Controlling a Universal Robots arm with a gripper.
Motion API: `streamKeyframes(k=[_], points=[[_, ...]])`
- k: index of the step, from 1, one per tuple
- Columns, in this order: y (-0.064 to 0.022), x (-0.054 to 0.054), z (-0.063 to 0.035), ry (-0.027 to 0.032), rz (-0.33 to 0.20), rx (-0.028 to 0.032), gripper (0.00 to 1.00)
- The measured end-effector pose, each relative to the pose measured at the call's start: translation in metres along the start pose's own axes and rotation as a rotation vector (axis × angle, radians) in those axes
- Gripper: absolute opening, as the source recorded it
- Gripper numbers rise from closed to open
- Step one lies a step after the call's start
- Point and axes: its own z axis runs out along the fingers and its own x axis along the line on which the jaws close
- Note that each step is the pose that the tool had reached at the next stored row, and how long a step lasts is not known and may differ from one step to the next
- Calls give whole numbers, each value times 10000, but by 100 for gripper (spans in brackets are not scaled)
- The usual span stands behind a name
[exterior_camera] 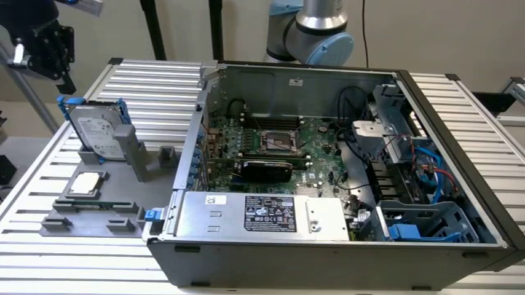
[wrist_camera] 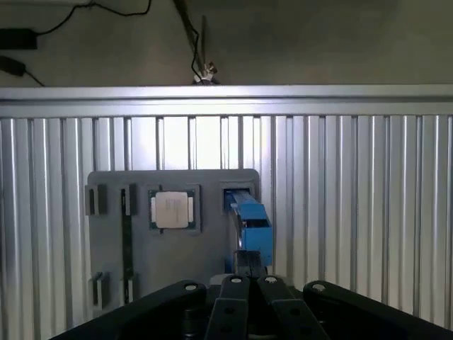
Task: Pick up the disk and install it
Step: 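Pick up the disk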
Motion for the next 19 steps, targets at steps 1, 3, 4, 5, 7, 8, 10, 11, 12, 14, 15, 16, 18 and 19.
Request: streamKeyframes(k=[1, 3, 4, 5, 7, 8, 10, 11, 12, 14, 15, 16, 18, 19], points=[[0, -3, 2, 2, -101, 20, 0], [-1, -8, 3, 6, -249, 57, 0], [-1, -11, 3, 6, -283, 67, 100], [-1, -13, 4, 7, -304, 71, 100], [-1, -19, 7, 7, -327, 73, 100], [0, -23, 8, 8, -333, 72, 100], [1, -34, 13, 9, -337, 69, 100], [2, -42, 17, 9, -338, 70, 100], [4, -49, 25, 8, -337, 72, 100], [8, -63, 43, 8, -337, 72, 100], [12, -71, 60, 9, -338, 70, 100], [16, -79, 78, 9, -338, 69, 100], [24, -96, 115, 9, -338, 70, 100], [28, -103, 132, 8, -338, 70, 100]])
